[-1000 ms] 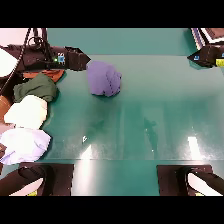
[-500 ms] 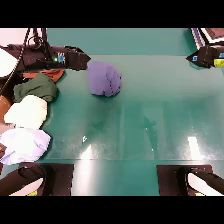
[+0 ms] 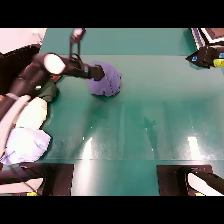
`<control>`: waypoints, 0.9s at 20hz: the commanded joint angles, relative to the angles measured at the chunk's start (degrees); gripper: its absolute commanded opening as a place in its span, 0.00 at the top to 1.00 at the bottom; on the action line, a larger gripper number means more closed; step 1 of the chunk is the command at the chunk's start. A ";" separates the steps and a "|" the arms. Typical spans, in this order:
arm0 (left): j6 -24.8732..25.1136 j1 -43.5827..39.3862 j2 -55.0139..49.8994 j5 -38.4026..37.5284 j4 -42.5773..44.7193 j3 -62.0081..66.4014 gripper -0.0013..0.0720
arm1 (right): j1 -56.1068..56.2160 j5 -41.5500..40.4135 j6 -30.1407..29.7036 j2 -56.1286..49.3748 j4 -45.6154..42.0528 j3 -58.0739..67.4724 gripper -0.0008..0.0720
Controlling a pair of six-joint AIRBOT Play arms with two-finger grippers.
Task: Fold the shirts.
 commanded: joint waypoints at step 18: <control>-0.59 2.36 1.62 -4.24 13.84 23.26 0.95 | 0.02 -0.87 0.00 3.58 -0.68 5.75 0.97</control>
